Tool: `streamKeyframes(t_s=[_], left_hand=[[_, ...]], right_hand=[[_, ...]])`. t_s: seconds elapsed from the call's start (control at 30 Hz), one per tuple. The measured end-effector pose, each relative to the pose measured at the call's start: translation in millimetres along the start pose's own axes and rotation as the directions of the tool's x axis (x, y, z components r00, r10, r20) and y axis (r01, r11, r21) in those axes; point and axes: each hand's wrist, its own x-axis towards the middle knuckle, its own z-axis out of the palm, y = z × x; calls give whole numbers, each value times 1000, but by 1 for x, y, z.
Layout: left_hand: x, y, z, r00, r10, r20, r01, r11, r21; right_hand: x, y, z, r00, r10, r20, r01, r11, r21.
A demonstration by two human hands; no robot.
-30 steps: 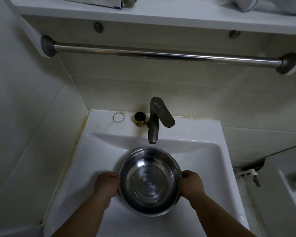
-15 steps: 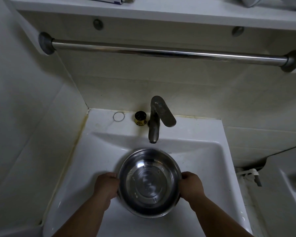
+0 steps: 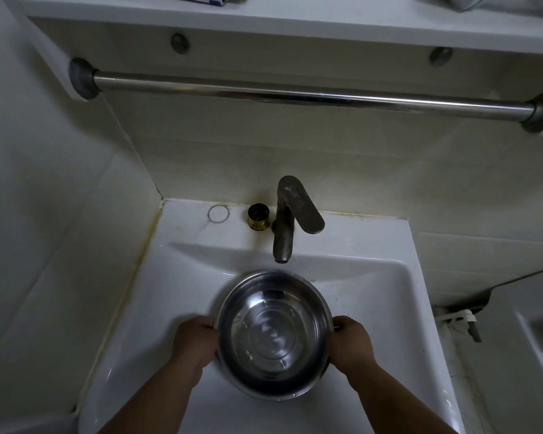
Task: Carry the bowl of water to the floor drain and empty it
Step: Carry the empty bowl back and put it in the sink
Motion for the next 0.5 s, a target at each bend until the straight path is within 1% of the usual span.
streamKeyframes(t_s=[0.27, 0.5], left_hand=[[-3, -1, -2, 998, 44, -48, -40, 996, 75], [-13, 2, 0, 992, 102, -70, -95, 991, 98]], right_hand=[[-2, -4, -1, 999, -21, 34, 19, 997, 76], [-6, -7, -1, 999, -36, 31, 34, 997, 63]])
